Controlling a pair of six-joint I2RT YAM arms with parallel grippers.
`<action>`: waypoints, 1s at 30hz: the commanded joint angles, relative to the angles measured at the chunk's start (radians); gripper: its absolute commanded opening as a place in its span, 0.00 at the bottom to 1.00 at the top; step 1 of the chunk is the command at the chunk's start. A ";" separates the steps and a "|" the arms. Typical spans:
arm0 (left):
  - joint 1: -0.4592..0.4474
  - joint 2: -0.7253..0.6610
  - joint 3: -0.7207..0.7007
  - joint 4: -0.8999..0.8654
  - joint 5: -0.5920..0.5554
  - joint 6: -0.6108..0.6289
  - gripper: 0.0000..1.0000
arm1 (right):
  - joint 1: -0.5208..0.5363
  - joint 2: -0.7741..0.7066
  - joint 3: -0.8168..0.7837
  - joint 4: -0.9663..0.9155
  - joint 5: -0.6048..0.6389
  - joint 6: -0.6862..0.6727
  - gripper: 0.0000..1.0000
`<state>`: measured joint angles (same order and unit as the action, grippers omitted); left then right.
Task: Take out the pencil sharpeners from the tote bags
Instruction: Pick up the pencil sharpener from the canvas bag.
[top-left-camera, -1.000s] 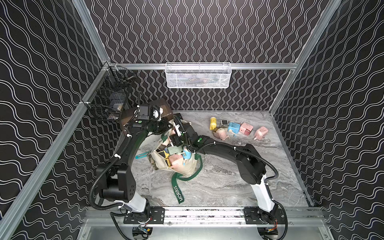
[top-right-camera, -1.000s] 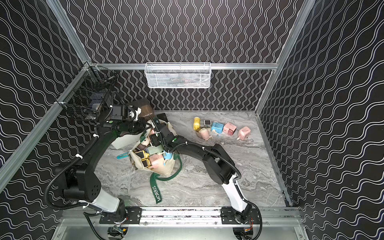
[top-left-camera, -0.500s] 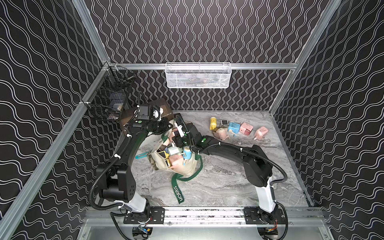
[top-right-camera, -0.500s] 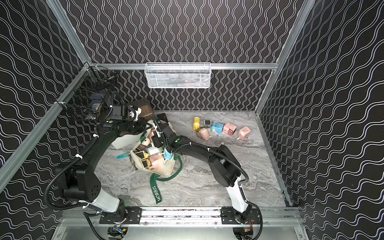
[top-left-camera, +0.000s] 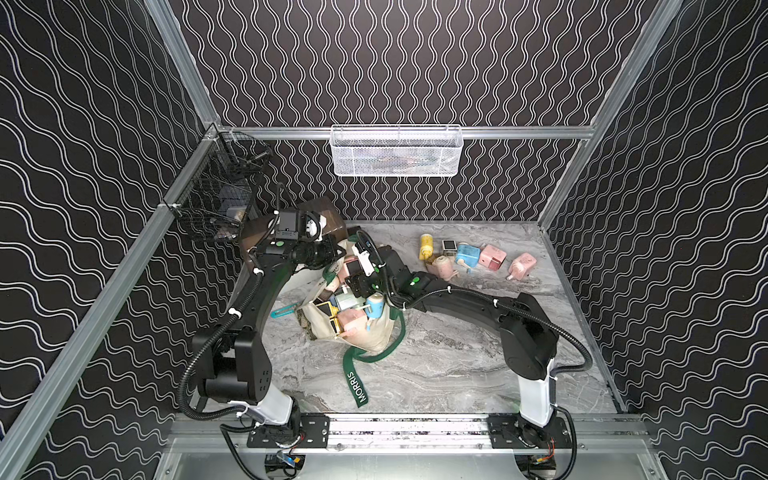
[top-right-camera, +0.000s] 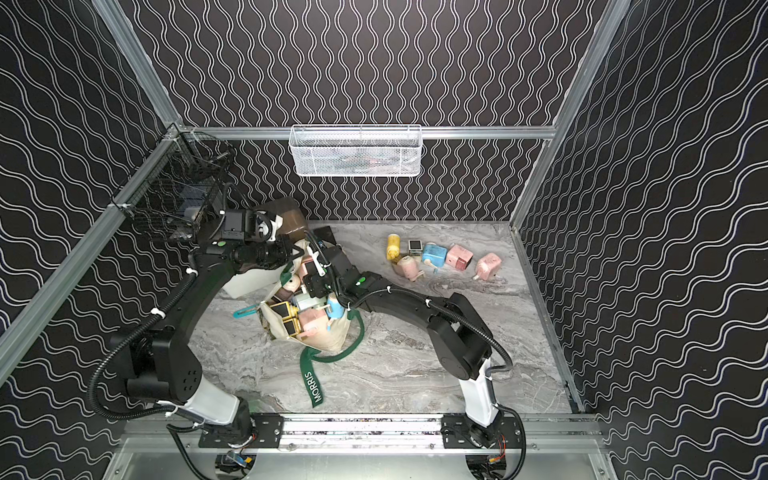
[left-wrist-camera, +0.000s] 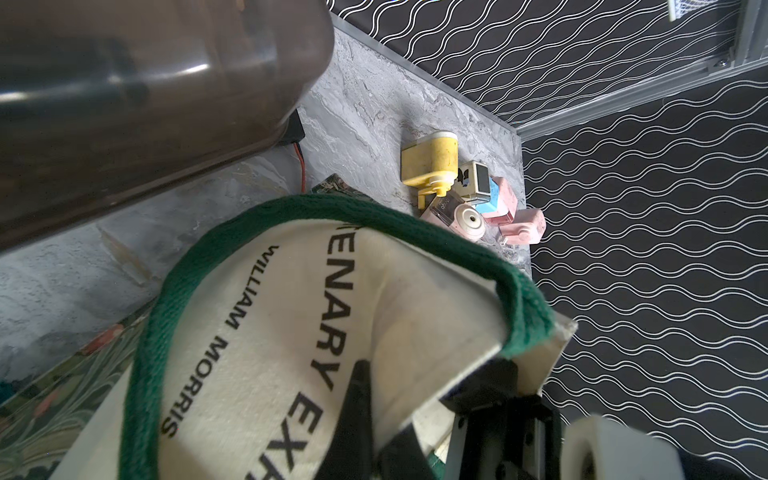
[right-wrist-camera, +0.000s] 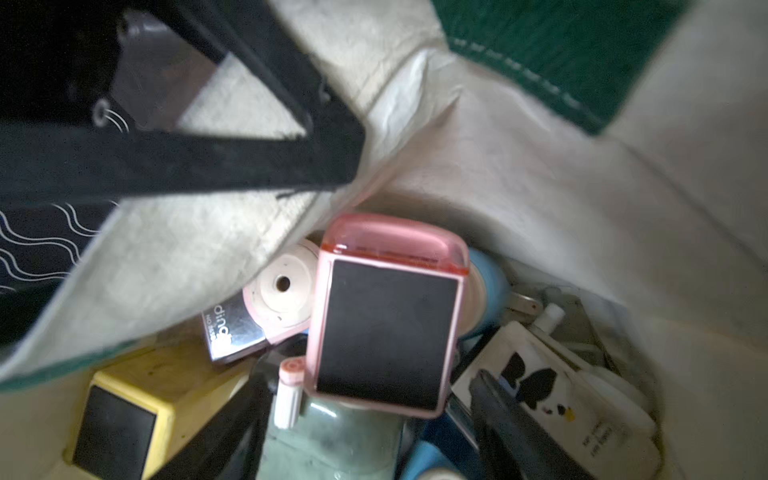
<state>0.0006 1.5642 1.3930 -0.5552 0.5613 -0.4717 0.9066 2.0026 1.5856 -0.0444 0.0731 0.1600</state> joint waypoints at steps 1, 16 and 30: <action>-0.001 -0.006 0.003 -0.015 0.021 0.007 0.00 | -0.001 0.016 0.030 0.005 0.008 0.046 0.88; -0.001 -0.009 0.001 -0.012 0.028 0.002 0.00 | -0.055 0.157 0.149 0.013 -0.067 0.162 0.69; -0.001 -0.007 0.004 -0.015 0.022 0.005 0.00 | -0.055 -0.042 0.002 0.045 -0.167 0.158 0.46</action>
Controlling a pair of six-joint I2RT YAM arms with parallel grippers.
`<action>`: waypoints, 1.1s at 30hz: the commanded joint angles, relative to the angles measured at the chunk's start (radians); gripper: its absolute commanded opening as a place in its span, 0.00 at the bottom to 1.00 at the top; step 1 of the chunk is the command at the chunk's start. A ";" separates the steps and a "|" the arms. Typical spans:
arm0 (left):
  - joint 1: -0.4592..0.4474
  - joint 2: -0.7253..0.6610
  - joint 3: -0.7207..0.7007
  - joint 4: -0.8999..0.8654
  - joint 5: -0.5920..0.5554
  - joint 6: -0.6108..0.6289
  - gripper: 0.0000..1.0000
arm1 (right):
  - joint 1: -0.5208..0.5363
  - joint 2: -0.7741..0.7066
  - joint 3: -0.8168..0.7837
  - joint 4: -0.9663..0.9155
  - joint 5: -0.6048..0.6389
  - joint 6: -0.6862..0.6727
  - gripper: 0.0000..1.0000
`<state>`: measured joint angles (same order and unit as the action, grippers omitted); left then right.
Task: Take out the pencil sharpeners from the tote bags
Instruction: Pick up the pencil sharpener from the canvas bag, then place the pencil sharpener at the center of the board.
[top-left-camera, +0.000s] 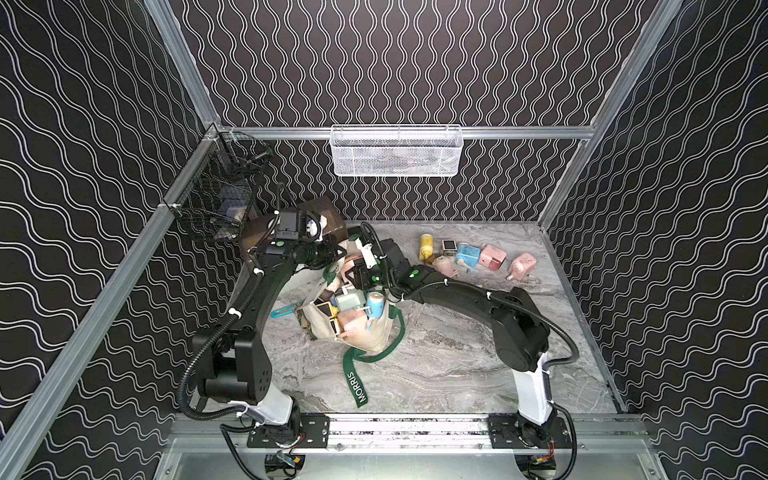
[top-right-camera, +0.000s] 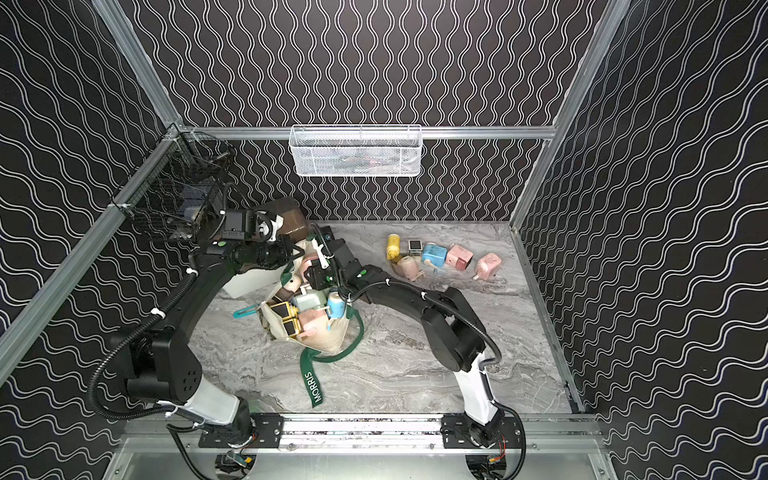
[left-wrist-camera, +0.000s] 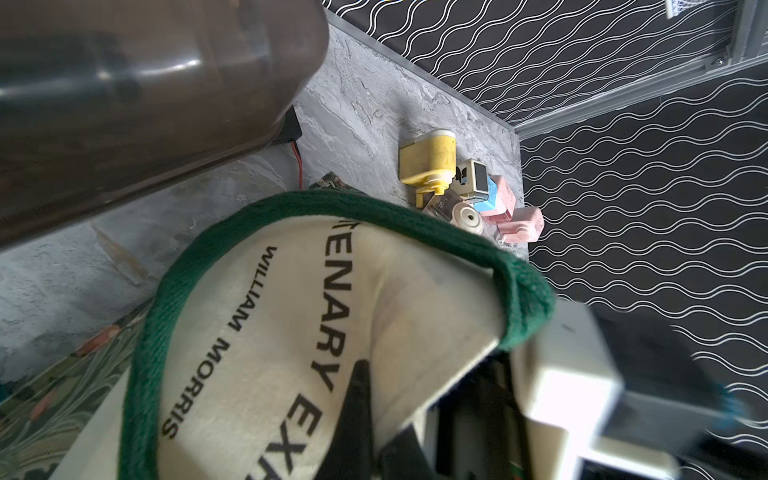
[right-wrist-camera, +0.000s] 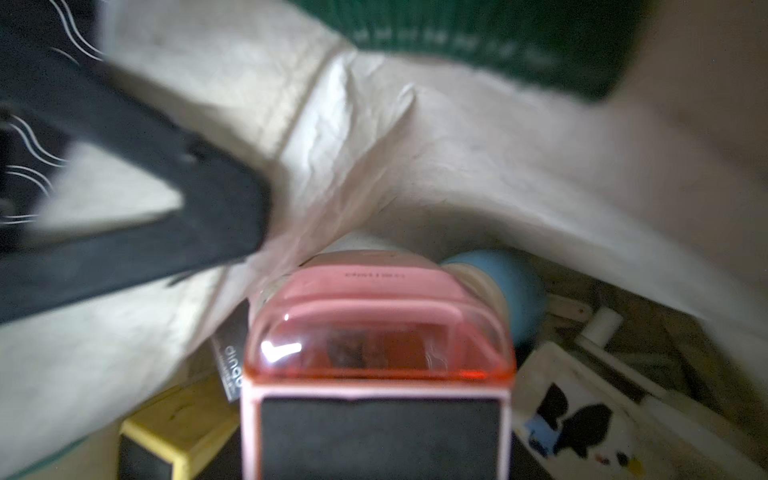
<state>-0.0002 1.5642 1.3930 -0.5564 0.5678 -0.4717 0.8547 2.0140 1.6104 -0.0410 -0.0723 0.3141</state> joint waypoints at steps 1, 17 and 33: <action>0.000 -0.009 0.004 -0.016 0.015 0.005 0.00 | -0.002 -0.074 -0.036 0.032 -0.024 -0.002 0.46; 0.000 -0.009 0.006 -0.020 0.005 0.011 0.00 | -0.011 -0.515 -0.254 -0.146 -0.018 -0.098 0.45; 0.000 -0.009 0.002 -0.019 0.004 0.011 0.00 | -0.252 -0.612 -0.467 -0.145 0.183 0.059 0.45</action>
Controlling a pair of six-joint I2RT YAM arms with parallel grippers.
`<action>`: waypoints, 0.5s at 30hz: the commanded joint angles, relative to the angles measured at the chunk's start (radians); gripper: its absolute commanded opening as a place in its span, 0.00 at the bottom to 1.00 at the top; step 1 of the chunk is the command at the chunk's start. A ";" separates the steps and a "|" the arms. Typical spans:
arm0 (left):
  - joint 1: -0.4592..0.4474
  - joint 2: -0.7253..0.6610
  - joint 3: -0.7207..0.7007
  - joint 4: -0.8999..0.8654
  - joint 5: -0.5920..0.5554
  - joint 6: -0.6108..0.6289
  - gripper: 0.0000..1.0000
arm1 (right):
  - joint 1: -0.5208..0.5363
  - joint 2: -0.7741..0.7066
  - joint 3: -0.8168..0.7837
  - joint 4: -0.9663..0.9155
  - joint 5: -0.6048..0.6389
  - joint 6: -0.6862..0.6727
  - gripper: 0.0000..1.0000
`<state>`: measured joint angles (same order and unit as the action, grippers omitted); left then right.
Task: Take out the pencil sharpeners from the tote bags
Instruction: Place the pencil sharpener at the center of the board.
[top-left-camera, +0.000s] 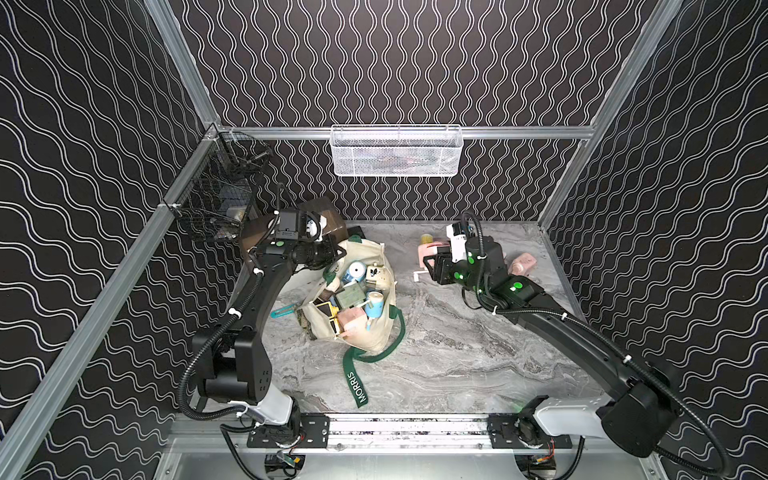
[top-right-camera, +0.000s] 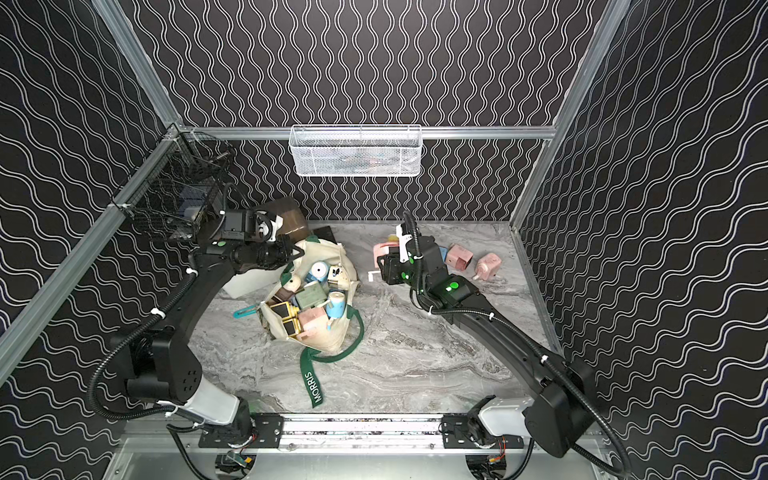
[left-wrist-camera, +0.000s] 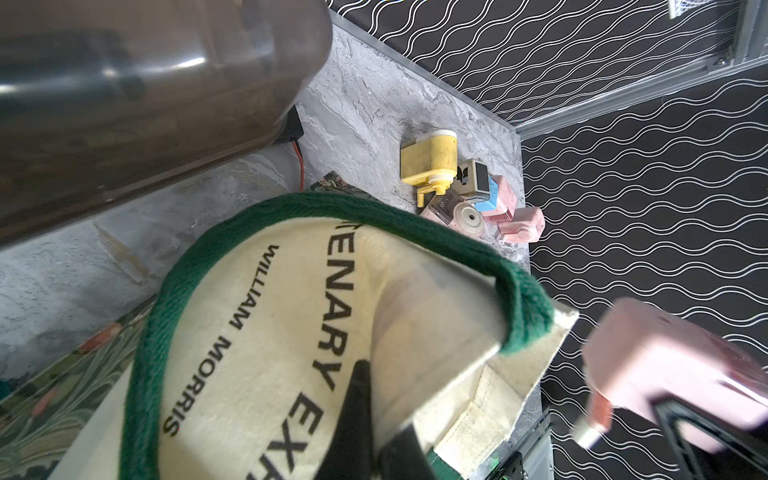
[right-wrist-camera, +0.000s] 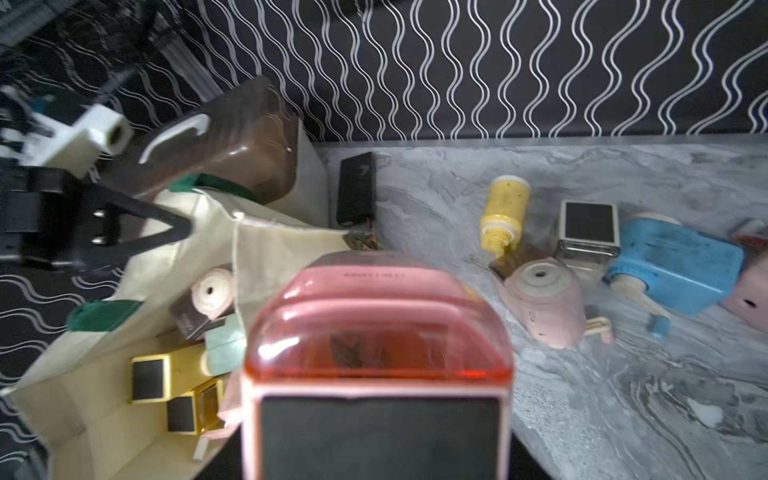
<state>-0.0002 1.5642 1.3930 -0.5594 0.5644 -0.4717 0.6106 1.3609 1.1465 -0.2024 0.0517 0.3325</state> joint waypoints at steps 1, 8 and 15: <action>0.000 -0.010 0.000 -0.015 0.008 0.010 0.00 | -0.010 0.069 0.006 0.008 0.054 0.051 0.45; 0.000 -0.013 0.000 -0.015 0.006 0.012 0.00 | -0.023 0.279 0.099 -0.040 0.087 0.066 0.44; 0.000 -0.013 0.001 -0.017 0.005 0.012 0.00 | -0.042 0.477 0.232 -0.105 0.100 0.066 0.44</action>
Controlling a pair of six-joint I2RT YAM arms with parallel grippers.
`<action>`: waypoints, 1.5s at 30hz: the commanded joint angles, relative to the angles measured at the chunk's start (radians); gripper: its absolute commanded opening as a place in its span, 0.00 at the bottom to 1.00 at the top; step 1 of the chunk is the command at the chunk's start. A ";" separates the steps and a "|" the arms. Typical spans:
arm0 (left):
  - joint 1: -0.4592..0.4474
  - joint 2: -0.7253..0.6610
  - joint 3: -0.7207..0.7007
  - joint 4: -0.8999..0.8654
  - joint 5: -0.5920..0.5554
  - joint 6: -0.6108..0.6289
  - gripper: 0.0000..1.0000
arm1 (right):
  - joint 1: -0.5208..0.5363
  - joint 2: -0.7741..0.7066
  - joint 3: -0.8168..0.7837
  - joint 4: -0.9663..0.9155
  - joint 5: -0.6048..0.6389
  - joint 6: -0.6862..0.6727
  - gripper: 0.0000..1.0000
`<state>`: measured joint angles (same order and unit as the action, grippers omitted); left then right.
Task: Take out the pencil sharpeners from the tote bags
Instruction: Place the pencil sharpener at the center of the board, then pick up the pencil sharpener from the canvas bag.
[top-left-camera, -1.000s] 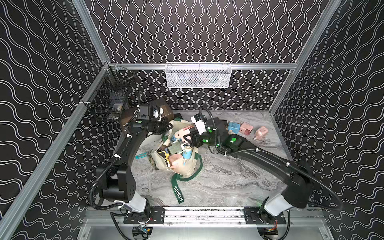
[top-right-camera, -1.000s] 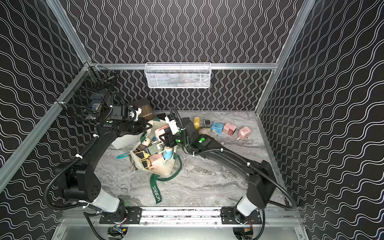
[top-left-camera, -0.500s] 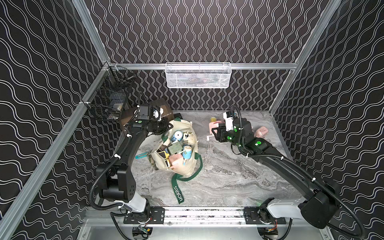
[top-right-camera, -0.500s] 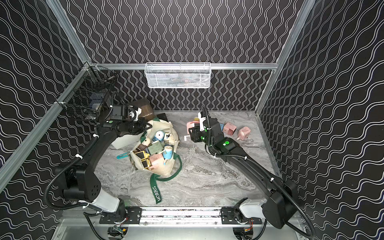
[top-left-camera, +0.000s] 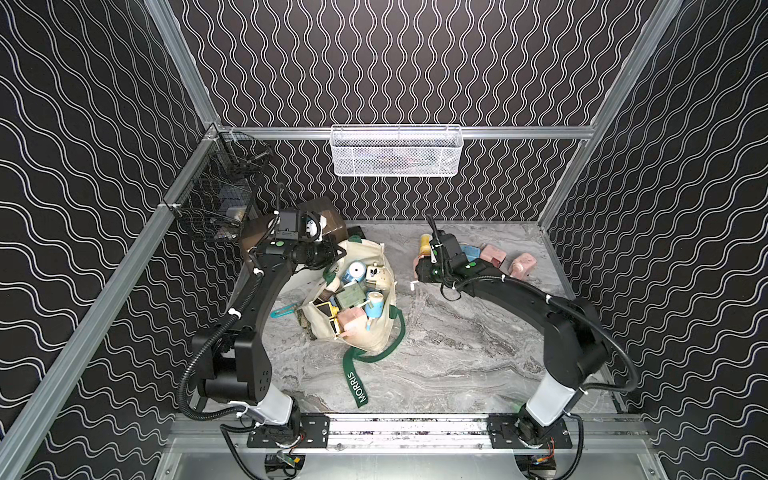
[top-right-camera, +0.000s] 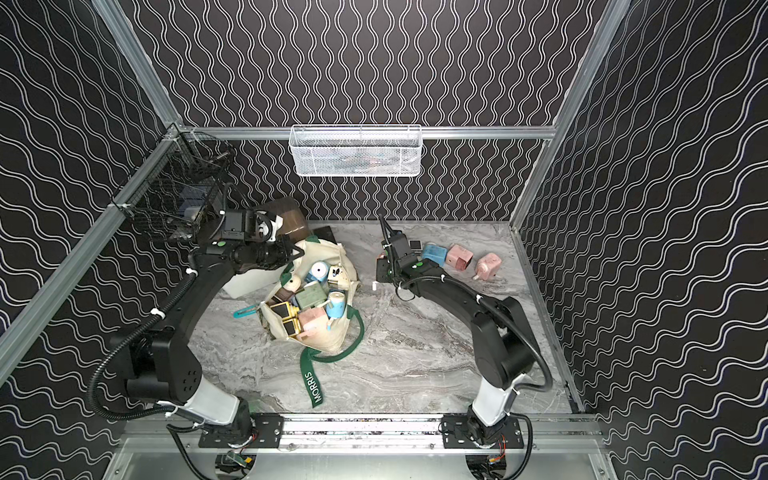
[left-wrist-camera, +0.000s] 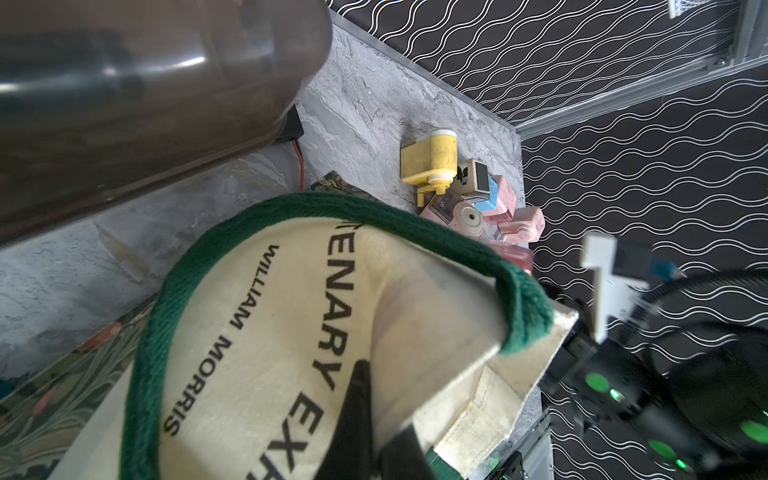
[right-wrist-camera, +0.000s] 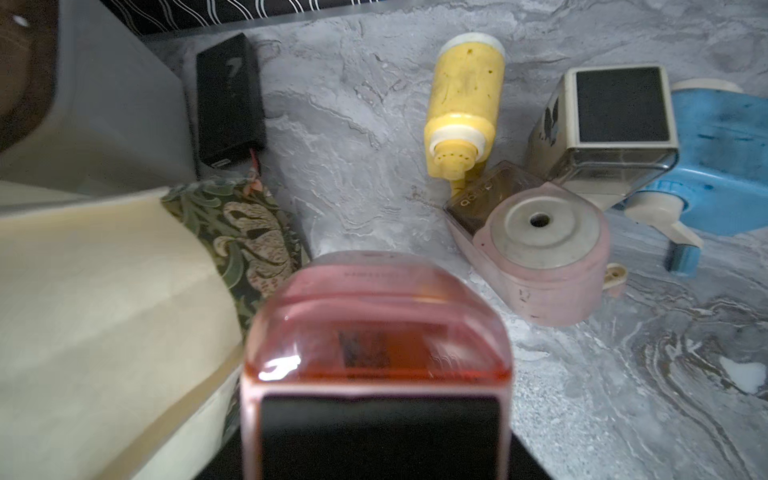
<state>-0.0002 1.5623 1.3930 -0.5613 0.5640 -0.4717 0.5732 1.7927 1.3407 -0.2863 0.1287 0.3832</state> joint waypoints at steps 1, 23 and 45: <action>0.000 -0.010 0.001 -0.015 0.007 0.013 0.00 | -0.005 0.070 0.057 -0.035 0.025 0.016 0.44; 0.000 -0.008 0.004 -0.015 0.007 0.012 0.00 | -0.006 0.290 0.239 -0.205 0.079 0.000 0.80; 0.000 -0.010 0.002 -0.016 0.006 0.012 0.00 | 0.063 -0.265 -0.136 0.061 0.087 0.012 0.87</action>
<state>-0.0002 1.5623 1.3930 -0.5617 0.5636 -0.4713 0.6327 1.5627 1.2369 -0.3378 0.2329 0.3996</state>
